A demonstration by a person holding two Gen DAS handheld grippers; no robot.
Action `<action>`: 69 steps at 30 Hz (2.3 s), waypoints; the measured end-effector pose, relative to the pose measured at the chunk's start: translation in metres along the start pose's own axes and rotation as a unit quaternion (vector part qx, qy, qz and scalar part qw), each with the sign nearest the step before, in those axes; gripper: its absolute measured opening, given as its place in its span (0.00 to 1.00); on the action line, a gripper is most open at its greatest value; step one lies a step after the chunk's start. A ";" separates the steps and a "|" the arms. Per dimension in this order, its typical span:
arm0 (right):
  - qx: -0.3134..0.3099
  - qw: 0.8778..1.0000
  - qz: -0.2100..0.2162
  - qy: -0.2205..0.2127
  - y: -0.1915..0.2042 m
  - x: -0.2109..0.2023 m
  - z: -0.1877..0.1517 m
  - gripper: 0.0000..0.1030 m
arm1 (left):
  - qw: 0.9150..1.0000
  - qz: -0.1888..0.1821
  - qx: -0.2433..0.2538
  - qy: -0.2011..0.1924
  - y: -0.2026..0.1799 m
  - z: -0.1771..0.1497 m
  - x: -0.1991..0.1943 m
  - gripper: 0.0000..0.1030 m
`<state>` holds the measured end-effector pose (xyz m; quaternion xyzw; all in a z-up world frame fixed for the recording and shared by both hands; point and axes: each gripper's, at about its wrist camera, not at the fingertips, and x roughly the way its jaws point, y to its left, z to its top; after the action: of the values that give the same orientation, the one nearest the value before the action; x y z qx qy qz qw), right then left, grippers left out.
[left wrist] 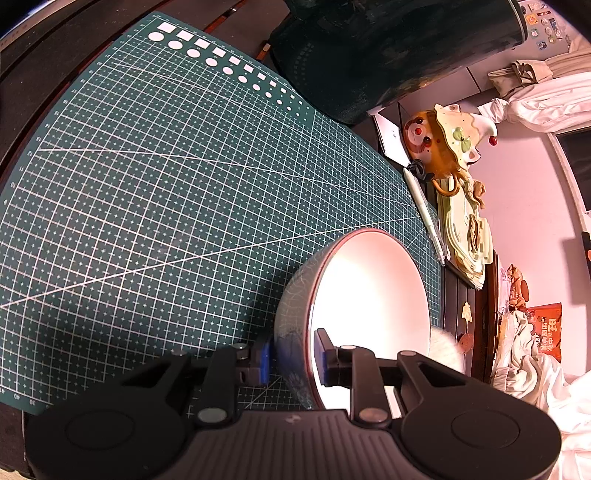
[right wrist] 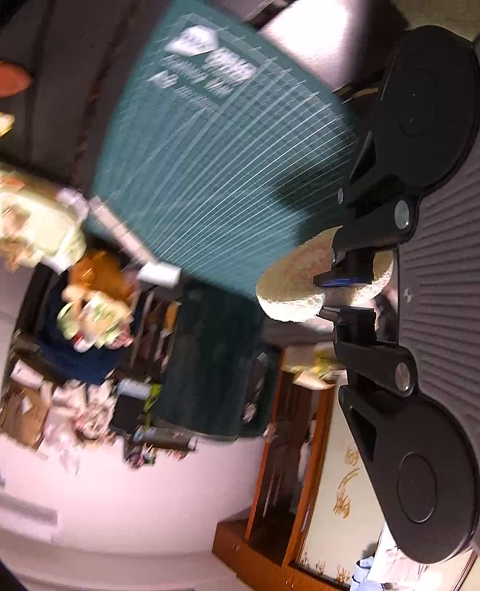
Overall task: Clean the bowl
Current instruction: 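Rub the white sponge back and forth on the bowl's outer wall with the right tool, then scrub the sponge around the bowl's outer wall below the rim with the right tool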
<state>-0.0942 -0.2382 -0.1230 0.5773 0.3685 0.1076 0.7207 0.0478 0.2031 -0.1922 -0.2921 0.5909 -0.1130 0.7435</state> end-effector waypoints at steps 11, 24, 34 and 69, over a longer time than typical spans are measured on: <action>-0.013 1.000 0.016 -0.023 0.010 -0.009 0.007 0.10 | 1.000 0.002 0.003 -0.001 0.000 0.000 0.000 0.22; -0.016 0.999 0.021 -0.025 0.010 -0.009 0.005 0.10 | 1.000 0.003 0.004 0.000 -0.003 0.002 0.001 0.22; -0.027 0.999 0.024 -0.031 0.018 -0.011 0.007 0.10 | 1.000 0.002 0.003 0.000 -0.001 0.001 0.000 0.22; -0.070 0.997 0.017 0.015 0.012 -0.014 0.020 0.10 | 0.993 -0.013 0.086 0.074 -0.004 0.023 0.011 0.19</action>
<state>-0.0875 -0.2575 -0.1048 0.5296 0.3609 0.1545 0.7519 0.0737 0.2012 -0.1954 -0.2257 0.6284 -0.1946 0.7185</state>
